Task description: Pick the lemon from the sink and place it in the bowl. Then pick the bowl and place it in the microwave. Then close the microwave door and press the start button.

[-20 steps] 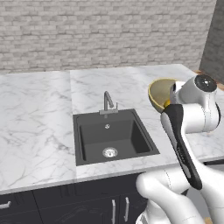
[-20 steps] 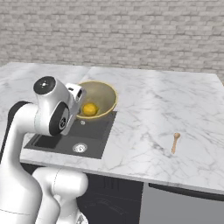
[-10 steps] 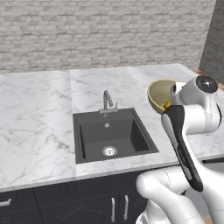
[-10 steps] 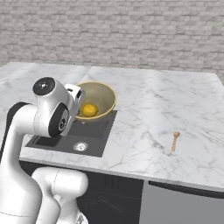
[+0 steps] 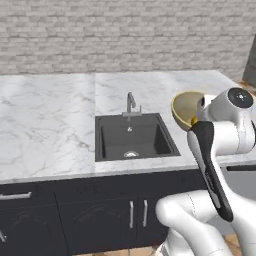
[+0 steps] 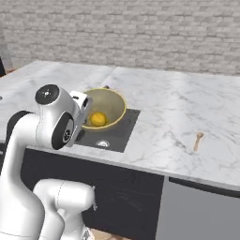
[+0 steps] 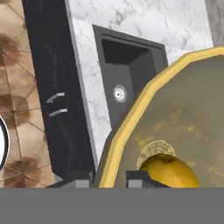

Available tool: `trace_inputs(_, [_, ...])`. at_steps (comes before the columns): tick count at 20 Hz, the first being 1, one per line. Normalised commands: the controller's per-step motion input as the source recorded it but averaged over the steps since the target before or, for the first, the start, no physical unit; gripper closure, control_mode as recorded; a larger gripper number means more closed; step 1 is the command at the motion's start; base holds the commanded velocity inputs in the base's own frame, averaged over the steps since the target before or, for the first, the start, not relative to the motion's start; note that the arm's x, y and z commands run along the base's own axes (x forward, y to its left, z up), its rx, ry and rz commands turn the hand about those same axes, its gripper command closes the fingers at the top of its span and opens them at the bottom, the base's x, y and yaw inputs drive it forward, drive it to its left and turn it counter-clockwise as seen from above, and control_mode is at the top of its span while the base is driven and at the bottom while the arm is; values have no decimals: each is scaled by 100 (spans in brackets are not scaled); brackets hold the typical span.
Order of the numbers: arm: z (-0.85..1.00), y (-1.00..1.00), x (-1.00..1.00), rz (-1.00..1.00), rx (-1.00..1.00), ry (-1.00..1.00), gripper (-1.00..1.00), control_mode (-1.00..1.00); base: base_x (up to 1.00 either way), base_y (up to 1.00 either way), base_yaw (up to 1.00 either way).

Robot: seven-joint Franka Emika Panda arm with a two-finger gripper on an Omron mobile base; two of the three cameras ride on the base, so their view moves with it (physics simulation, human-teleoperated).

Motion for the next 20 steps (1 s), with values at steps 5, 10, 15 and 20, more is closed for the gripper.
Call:
trace_inputs(5, [0,0,0,0,0,0,100,100,-11,19,69])
trace_inputs(10, [0,0,0,0,0,0,100,100,-15,27,70])
trace_inputs(15, [0,0,0,0,0,0,100,100,-1,26,70])
trace_inputs(20, [0,0,0,0,0,0,100,100,3,32,68])
